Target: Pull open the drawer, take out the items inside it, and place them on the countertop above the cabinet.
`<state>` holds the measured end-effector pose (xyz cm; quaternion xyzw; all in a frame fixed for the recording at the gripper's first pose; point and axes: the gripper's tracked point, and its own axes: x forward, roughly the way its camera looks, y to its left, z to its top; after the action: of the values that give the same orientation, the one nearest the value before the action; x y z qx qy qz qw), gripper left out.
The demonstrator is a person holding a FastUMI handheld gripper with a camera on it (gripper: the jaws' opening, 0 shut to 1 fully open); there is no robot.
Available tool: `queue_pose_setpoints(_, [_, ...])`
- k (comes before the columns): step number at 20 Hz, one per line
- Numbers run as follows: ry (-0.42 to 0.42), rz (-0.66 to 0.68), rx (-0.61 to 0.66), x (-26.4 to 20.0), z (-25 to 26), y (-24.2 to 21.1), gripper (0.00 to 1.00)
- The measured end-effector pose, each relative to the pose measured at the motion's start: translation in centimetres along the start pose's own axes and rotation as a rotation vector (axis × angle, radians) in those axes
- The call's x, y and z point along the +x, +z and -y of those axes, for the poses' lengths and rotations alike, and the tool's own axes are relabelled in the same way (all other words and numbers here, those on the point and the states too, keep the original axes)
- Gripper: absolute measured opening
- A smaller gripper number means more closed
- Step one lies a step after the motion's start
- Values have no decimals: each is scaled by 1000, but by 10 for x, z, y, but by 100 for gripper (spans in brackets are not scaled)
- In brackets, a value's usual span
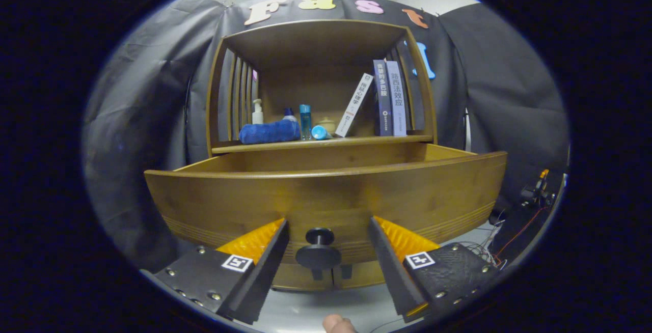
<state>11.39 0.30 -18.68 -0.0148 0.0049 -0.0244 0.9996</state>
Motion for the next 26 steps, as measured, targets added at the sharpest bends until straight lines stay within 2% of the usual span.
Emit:
queue_pose_setpoints(11, [25,32,0,49,1,13,94])
queue_pose_setpoints(21, [23,52,-13,141,-9,22,94])
queue_pose_setpoints(26, [21,71,-43,171,-15,23,95])
